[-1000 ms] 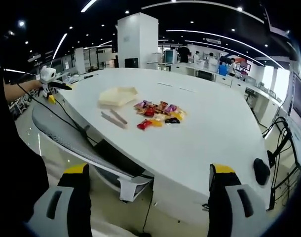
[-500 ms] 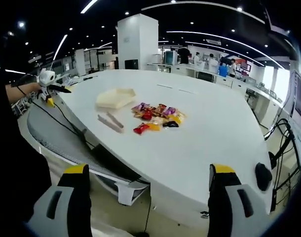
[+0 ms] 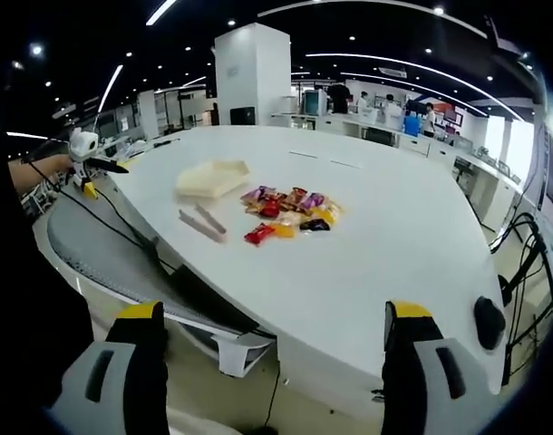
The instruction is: Place the target food into the container with the food tongs after gripping and lifting it, then release it inside without dropping or visibly crushing the food.
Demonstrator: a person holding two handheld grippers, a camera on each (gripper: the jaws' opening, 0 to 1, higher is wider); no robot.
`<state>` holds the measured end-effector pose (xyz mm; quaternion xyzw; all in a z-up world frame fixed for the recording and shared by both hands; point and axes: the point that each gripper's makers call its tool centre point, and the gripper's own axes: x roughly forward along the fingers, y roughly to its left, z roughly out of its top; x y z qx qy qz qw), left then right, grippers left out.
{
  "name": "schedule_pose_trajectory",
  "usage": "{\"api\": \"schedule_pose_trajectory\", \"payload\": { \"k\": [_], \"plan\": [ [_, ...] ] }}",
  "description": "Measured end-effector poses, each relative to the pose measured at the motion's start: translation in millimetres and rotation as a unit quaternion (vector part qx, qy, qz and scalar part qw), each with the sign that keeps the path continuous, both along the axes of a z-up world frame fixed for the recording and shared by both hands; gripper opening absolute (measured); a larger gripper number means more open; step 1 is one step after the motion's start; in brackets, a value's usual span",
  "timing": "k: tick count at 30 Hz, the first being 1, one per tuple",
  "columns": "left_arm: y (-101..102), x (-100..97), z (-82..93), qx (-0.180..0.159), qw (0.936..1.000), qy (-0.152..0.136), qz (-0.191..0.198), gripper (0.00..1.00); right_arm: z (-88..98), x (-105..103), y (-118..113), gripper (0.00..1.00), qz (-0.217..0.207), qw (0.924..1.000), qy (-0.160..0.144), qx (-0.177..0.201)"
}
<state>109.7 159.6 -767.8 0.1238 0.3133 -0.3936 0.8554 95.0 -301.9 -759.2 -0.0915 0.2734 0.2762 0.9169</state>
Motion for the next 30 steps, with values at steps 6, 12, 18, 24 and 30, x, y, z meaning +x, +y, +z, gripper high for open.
{"api": "schedule_pose_trajectory", "payload": {
  "k": [6, 12, 18, 24, 30],
  "plan": [
    [-6.8, 9.5, 5.7, -0.003, 0.9999, -0.011, -0.005, 0.99, 1.1, 1.5, 0.9, 1.00, -0.004, 1.0000, -0.001, 0.003],
    [-27.8, 16.4, 13.0, -0.007, 0.9986, -0.029, -0.043, 0.87, 8.6, 7.8, 4.1, 1.00, -0.012, 0.9998, -0.014, 0.009],
    [-96.5, 35.0, -4.9, 0.027, 0.9840, -0.059, -0.166, 0.70, 7.4, 13.4, 5.3, 1.00, -0.001, 0.9999, -0.011, 0.010],
    [-151.2, 55.4, -55.1, 0.054, 0.9702, -0.048, -0.231, 0.39, -1.0, 7.0, -2.2, 1.00, -0.002, 0.9999, 0.010, -0.003],
    [-176.6, 71.6, -77.9, 0.043, 0.9715, -0.024, -0.232, 0.39, 7.8, -0.4, -2.2, 1.00, -0.029, 0.9991, -0.002, 0.030]
  ]
}}
